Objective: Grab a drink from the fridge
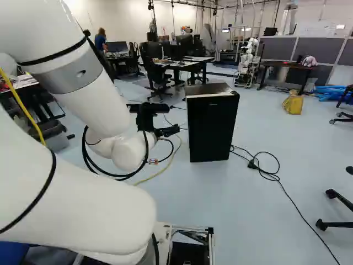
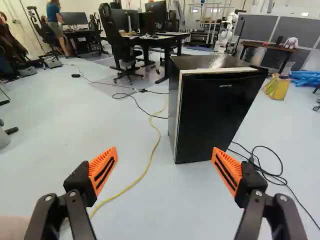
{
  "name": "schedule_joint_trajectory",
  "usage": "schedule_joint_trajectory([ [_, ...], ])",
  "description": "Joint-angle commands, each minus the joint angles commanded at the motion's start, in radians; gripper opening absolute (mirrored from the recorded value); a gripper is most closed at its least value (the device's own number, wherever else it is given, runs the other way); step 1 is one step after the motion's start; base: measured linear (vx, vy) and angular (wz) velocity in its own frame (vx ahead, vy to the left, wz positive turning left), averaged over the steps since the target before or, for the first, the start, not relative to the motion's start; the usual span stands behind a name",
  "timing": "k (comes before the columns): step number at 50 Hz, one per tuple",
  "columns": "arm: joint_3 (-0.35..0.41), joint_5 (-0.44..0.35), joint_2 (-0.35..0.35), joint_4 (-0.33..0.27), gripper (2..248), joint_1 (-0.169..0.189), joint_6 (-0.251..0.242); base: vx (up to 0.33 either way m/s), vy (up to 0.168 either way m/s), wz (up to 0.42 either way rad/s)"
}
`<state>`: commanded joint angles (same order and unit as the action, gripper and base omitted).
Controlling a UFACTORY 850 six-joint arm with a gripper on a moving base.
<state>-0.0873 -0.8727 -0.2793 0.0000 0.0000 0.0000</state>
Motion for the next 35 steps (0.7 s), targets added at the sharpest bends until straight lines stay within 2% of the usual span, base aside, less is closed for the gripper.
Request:
schedule_joint_trajectory([
  [35, 0.0, 0.0, 0.0, 0.0, 247, 0.0, 0.0, 0.096, -0.003, 0.001],
])
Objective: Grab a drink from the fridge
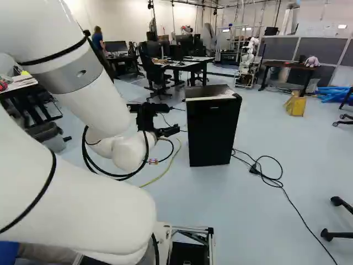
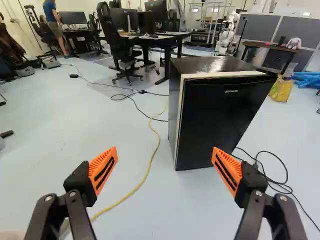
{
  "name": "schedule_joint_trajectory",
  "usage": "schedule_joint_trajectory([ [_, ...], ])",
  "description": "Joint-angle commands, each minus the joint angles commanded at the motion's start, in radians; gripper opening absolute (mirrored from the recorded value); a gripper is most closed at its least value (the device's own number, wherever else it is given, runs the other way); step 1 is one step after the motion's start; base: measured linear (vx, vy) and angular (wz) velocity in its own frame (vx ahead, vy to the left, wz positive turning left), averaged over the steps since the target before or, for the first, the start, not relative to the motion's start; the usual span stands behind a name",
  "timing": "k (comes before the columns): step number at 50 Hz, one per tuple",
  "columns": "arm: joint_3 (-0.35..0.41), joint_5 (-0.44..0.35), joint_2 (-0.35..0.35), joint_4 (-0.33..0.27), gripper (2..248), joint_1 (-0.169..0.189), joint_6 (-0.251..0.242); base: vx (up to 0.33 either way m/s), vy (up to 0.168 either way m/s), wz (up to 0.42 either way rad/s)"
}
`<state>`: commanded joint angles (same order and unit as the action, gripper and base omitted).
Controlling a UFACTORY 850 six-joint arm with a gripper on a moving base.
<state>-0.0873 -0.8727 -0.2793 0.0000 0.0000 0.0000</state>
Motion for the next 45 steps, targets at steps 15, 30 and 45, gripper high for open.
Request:
schedule_joint_trajectory([
  [15, 0.0, 0.0, 0.0, 0.0, 247, 0.0, 0.0, 0.084, -0.034, 0.004],
  [30, 0.0, 0.0, 0.0, 0.0, 247, 0.0, 0.0, 0.1, -0.042, 0.003],
  [45, 0.0, 0.0, 0.0, 0.0, 247, 0.0, 0.0, 0.104, -0.048, 0.004],
])
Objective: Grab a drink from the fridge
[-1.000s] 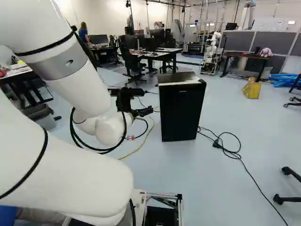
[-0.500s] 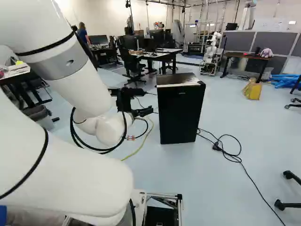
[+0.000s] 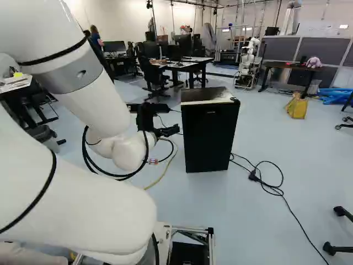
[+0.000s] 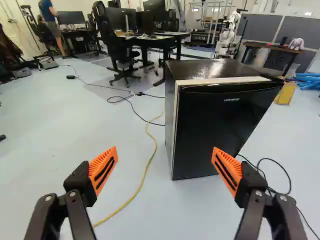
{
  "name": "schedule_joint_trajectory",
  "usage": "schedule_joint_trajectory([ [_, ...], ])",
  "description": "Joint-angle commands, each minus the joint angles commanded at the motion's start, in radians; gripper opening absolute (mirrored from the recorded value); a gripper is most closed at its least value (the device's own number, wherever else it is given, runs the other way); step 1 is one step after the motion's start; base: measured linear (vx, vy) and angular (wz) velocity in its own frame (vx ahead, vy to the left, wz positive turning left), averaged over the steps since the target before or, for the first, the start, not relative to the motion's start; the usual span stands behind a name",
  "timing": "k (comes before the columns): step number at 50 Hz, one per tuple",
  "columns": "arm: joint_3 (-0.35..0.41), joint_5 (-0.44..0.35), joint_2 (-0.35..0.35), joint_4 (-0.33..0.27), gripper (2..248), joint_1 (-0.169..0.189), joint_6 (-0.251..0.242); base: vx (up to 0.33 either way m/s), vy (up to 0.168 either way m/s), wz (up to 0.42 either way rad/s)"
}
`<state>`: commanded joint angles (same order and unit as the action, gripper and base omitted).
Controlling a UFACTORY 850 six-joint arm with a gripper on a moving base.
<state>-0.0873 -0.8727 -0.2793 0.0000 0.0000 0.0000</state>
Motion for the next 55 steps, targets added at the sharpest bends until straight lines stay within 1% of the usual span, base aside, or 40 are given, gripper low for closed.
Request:
schedule_joint_trajectory([
  [37, 0.0, 0.0, 0.0, 0.0, 247, 0.0, 0.0, 0.087, -0.047, 0.007],
  [55, 0.0, 0.0, 0.0, 0.0, 247, 0.0, 0.0, 0.055, -0.02, 0.142],
])
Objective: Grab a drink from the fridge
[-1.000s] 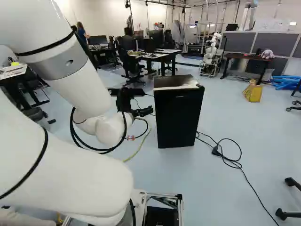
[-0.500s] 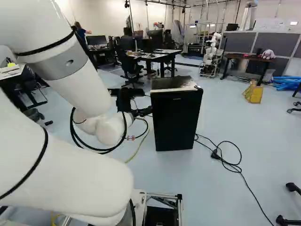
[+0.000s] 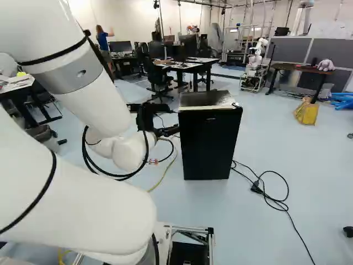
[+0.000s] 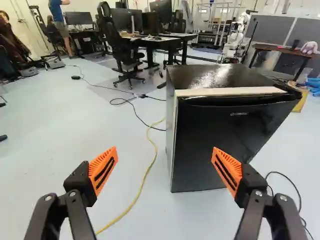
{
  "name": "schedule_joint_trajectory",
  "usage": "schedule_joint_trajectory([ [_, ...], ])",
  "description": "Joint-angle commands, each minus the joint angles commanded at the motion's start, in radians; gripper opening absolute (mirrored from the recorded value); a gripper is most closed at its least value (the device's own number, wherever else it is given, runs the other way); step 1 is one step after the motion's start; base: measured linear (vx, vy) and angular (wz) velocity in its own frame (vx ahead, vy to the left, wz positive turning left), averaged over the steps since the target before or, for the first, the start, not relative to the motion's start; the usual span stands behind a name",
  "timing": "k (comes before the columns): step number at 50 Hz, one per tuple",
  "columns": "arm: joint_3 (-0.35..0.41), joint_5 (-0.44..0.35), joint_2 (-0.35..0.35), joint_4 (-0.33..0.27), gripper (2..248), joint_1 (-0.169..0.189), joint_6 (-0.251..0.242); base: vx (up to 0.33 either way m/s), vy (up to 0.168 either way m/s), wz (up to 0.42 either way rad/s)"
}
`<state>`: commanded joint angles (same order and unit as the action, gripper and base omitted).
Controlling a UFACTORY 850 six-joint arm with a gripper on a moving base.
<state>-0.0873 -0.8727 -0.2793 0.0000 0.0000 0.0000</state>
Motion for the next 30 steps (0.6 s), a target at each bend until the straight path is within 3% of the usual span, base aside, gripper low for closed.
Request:
schedule_joint_trajectory([
  [11, 0.0, 0.0, 0.0, 0.0, 247, 0.0, 0.0, 0.053, -0.018, 0.153],
  [30, 0.0, 0.0, 0.0, 0.0, 247, 0.0, 0.0, 0.047, -0.039, 0.007],
])
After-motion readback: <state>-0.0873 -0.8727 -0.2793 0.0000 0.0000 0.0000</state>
